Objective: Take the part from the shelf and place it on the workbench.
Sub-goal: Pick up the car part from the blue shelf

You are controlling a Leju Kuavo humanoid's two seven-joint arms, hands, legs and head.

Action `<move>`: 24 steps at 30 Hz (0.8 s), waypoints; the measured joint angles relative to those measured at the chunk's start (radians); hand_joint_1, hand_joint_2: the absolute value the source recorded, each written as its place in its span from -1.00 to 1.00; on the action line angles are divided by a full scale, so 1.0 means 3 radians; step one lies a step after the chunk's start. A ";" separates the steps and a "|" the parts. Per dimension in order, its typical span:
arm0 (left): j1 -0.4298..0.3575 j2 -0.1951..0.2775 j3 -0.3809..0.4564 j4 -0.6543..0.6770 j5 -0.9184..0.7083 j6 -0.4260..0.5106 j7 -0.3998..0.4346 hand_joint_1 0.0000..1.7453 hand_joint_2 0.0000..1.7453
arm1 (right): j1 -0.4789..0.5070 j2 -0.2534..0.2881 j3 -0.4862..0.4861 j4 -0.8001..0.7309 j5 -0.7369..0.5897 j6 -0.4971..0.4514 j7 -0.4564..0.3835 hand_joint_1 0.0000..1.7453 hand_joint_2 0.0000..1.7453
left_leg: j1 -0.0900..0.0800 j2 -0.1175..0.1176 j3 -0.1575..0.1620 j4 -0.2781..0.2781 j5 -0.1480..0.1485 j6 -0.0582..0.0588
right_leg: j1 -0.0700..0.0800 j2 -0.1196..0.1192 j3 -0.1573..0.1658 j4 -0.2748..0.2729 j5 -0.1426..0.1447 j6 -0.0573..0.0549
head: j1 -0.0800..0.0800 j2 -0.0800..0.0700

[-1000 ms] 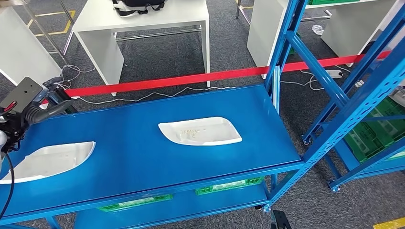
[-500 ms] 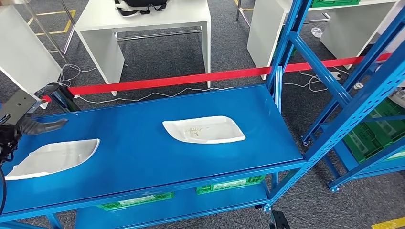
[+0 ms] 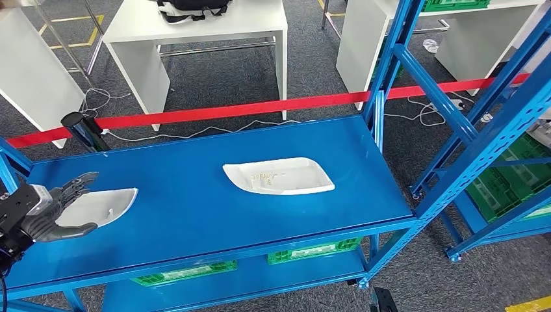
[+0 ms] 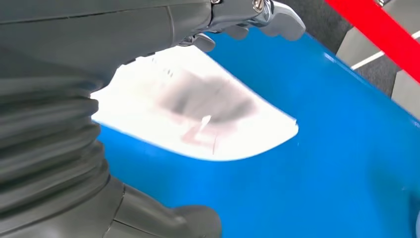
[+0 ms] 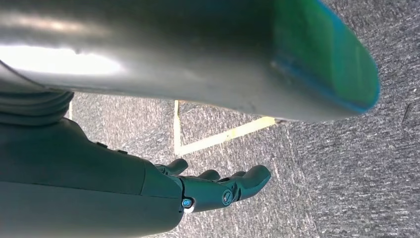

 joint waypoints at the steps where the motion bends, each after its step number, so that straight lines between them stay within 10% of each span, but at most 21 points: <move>1: 0.0088 0.0009 0.0009 -0.0100 0.0025 0.0006 0.0037 -1.00 1.00 | -0.0001 0.0000 -0.0005 0.0000 0.0001 0.0000 0.0003 -1.00 -1.00 | -0.0001 0.0000 0.0000 0.0000 0.0000 0.0000 | -0.0001 0.0000 0.0000 0.0000 0.0000 0.0000 | 0.0000 0.0000; 17: 0.0786 0.0010 0.0192 -0.0864 -0.0245 0.0149 0.0200 -1.00 1.00 | -0.0004 0.0000 -0.0038 0.0000 0.0037 -0.0017 -0.0003 -1.00 -1.00 | -0.0001 -0.0001 -0.0004 0.0005 -0.0002 0.0005 | -0.0001 -0.0002 -0.0001 -0.0001 0.0002 0.0003 | 0.0000 0.0000; 24: 0.0796 0.0003 0.0174 -0.0894 -0.1172 0.1217 0.0416 -1.00 1.00 | -0.0005 0.0001 -0.0041 0.0000 0.0059 -0.0049 0.0021 -1.00 -1.00 | -0.0001 -0.0001 -0.0004 0.0006 -0.0001 0.0005 | -0.0001 -0.0002 -0.0002 -0.0001 0.0003 0.0005 | 0.0000 0.0000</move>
